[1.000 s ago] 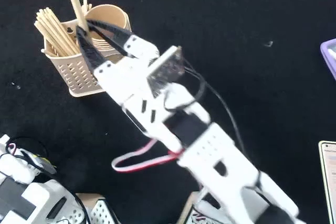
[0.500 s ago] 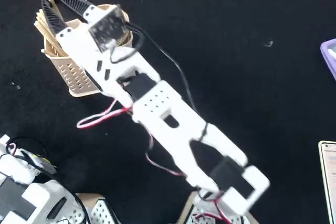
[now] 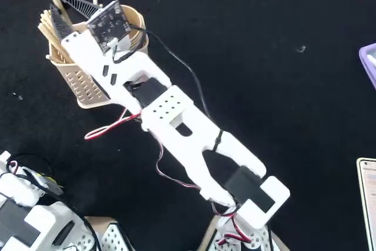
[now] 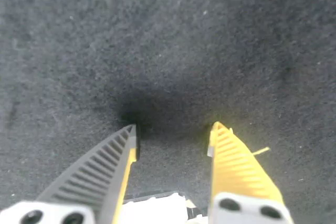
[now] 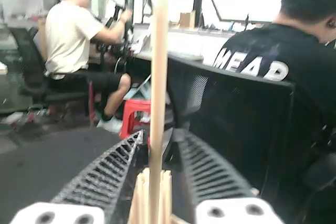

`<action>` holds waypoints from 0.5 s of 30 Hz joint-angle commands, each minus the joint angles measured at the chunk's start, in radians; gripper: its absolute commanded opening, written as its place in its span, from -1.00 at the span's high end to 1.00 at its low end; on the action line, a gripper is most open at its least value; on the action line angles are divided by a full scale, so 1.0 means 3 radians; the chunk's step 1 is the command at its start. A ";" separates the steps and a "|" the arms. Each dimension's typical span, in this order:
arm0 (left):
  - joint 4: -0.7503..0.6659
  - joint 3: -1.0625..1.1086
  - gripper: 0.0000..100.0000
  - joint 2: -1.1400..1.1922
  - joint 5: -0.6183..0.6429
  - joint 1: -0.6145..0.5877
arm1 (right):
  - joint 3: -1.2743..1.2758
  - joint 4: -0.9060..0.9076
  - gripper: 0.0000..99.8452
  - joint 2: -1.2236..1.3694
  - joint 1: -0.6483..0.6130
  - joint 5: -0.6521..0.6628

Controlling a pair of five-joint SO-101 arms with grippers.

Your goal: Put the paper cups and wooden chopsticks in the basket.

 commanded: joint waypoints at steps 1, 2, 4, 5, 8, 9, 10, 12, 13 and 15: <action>-0.0164 0.0074 0.55 0.0026 0.0041 0.0043 | -0.0074 0.0235 0.70 -0.0100 -0.0036 -0.0020; -0.0164 0.0074 0.55 0.0026 0.0041 0.0043 | -0.0100 0.0276 0.73 -0.0161 -0.0031 -0.0020; -0.0159 0.0074 0.55 0.0020 0.0041 0.0043 | -0.0136 0.0348 0.78 -0.0330 0.0020 -0.0015; -0.0159 0.0074 0.55 0.0020 0.0041 0.0043 | -0.0146 0.0404 0.81 -0.0442 0.0056 -0.0015; -0.0169 0.0105 0.55 0.0010 0.0041 0.0043 | -0.0136 0.0834 0.85 -0.0887 0.0169 -0.0015; -0.0159 0.0100 0.55 0.0010 0.0036 0.0043 | -0.0120 0.1115 0.87 -0.1082 0.0215 -0.0015; -0.0148 0.0090 0.55 0.0010 0.0031 0.0043 | -0.0090 0.1417 0.90 -0.1286 0.0261 -0.0015; -0.0143 0.0079 0.55 -0.0031 0.0026 0.0043 | 0.0003 0.2010 0.98 -0.1690 0.0363 -0.0015; -0.0138 0.0079 0.55 -0.0118 0.0026 0.0043 | 0.0069 0.2281 0.98 -0.1874 0.0425 -0.0015; -0.0102 0.0105 0.55 -0.0399 0.0015 0.0049 | 0.0233 0.2767 0.97 -0.2222 0.0583 -0.0015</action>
